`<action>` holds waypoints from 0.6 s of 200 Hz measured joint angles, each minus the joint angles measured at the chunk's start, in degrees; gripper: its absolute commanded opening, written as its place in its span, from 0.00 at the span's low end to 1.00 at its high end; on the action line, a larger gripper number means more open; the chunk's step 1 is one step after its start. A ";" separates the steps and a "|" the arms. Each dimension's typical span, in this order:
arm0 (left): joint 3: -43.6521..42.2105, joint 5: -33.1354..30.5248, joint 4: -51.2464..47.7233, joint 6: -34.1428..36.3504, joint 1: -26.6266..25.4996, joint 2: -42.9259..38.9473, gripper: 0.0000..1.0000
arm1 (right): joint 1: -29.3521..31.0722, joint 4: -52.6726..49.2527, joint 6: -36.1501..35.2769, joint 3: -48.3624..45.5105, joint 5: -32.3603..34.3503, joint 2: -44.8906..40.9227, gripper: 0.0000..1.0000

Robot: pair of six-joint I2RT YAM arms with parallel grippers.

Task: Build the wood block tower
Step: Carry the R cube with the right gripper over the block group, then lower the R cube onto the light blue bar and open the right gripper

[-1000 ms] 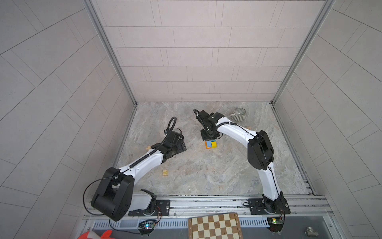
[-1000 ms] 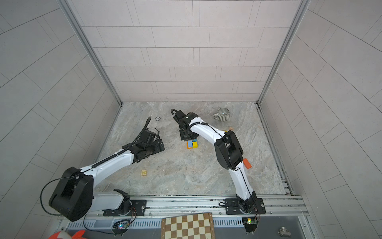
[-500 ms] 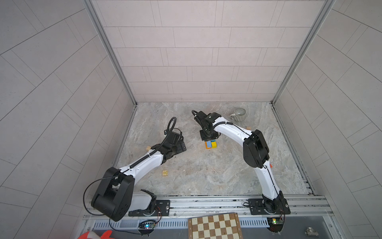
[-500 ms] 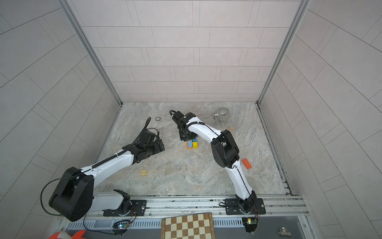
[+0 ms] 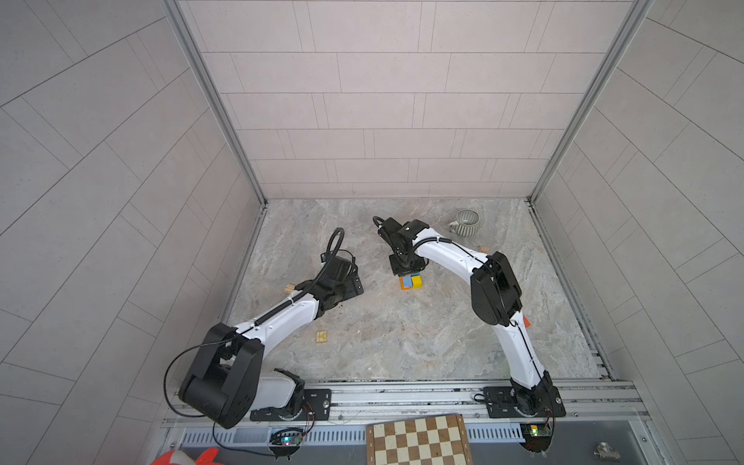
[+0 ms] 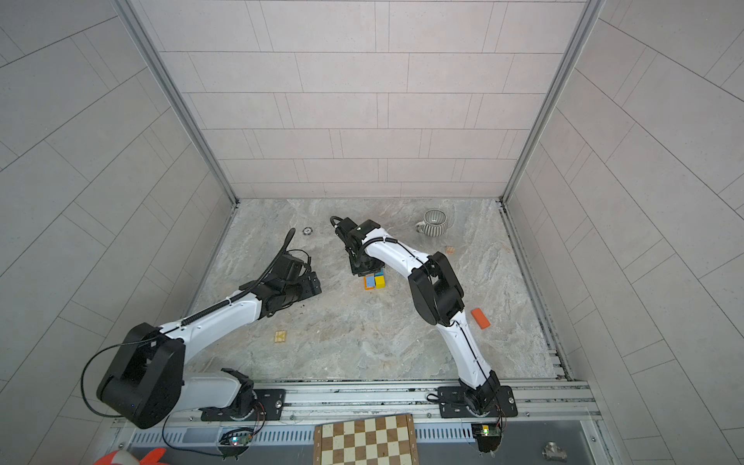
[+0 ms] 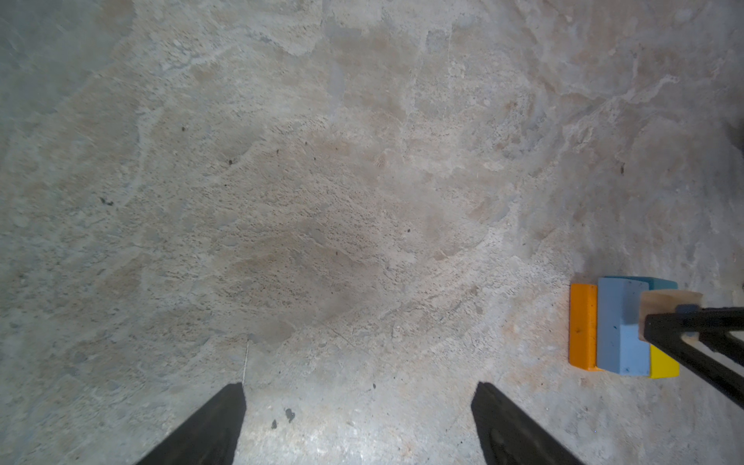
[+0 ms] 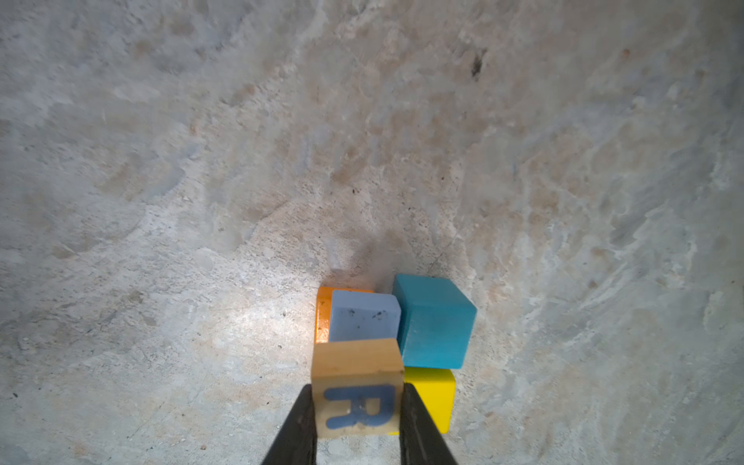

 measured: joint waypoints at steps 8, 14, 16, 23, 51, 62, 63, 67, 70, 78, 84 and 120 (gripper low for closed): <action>0.00 0.04 0.04 0.02 0.00 0.07 0.95 | 0.00 -0.02 0.00 0.02 0.00 0.11 0.32; 0.00 0.09 0.09 0.02 0.00 0.15 0.95 | -0.02 -0.02 0.00 0.09 0.00 0.24 0.32; 0.00 0.11 0.11 0.02 0.00 0.17 0.95 | -0.04 0.00 0.00 0.09 0.00 0.28 0.32; 0.00 0.24 0.11 0.02 0.00 0.26 0.95 | -0.17 0.00 0.00 0.11 0.00 0.37 0.32; 0.00 0.92 0.13 0.04 0.00 0.42 0.95 | -0.28 -0.02 0.00 0.24 -0.02 0.66 0.34; 0.00 1.09 0.11 0.07 0.00 0.48 0.95 | -0.39 0.00 -0.13 0.35 0.00 0.76 0.36; 0.00 1.09 0.13 0.07 0.00 0.48 0.95 | -0.39 -0.02 -0.13 0.35 0.00 0.76 0.36; 0.00 1.14 0.13 0.07 0.00 0.50 0.95 | -0.46 -0.02 -0.07 0.42 -0.02 0.87 0.36; 0.00 1.20 0.13 0.07 0.00 0.52 0.95 | -0.55 -0.02 -0.17 0.48 0.00 0.92 0.36; 0.00 1.31 0.11 0.07 0.00 0.52 0.95 | -0.57 0.00 -0.15 0.61 -0.04 1.09 0.37; 0.00 1.36 0.13 0.07 0.00 0.52 0.95 | -0.61 0.04 -0.20 0.63 -0.02 1.16 0.38; 0.00 1.86 0.13 0.07 0.00 0.52 0.95 | -0.63 -0.02 -0.15 0.85 -0.04 1.33 0.41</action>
